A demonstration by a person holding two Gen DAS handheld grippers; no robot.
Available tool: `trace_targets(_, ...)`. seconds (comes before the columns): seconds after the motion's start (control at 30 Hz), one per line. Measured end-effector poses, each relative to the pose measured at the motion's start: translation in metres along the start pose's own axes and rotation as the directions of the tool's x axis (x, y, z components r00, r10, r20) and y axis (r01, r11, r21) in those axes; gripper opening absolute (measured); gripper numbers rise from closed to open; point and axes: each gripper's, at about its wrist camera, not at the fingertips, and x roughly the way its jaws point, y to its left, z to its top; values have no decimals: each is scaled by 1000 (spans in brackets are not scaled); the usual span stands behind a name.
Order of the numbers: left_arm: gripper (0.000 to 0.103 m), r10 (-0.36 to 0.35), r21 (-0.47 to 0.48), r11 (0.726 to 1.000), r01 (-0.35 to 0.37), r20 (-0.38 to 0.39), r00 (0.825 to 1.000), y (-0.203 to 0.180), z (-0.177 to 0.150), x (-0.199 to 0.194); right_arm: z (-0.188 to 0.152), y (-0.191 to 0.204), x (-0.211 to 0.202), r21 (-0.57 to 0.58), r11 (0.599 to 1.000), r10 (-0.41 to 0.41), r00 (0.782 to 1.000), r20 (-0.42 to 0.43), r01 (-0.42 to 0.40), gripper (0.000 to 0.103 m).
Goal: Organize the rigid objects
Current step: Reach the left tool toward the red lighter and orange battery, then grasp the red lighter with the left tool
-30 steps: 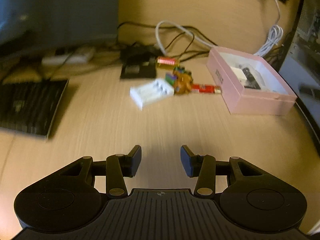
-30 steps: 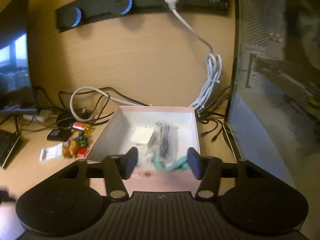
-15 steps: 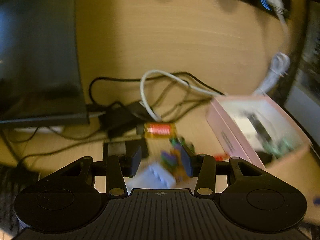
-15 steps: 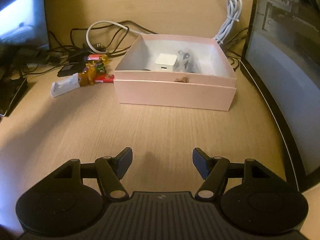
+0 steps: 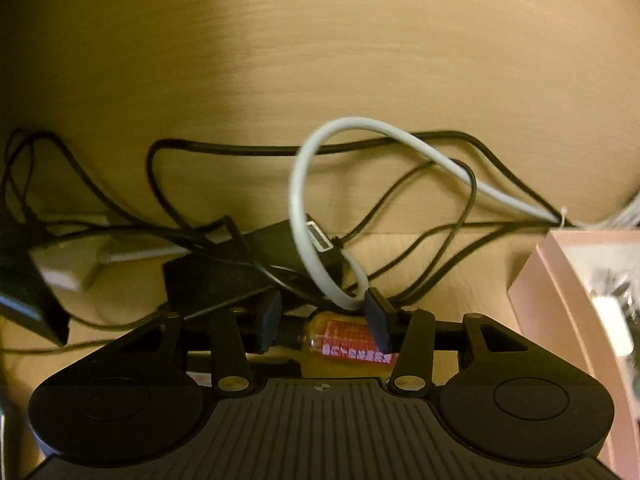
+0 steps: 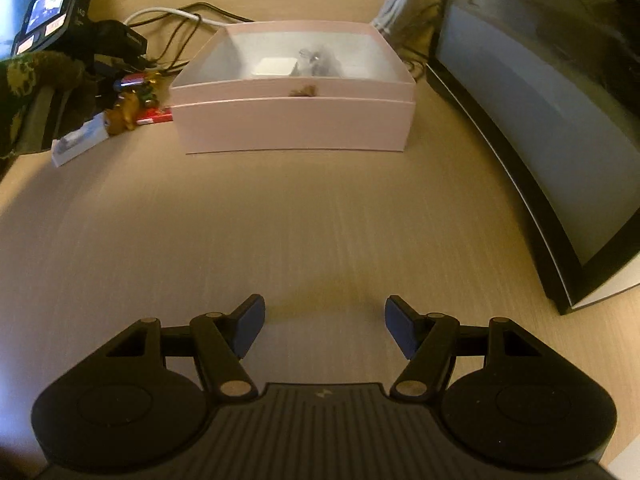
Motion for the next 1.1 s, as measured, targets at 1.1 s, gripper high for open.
trace_targets(1.1,36,-238,144,962,233,24,971,-1,-94,-194,6,13,16,-127,981,152,988,8,-150,103)
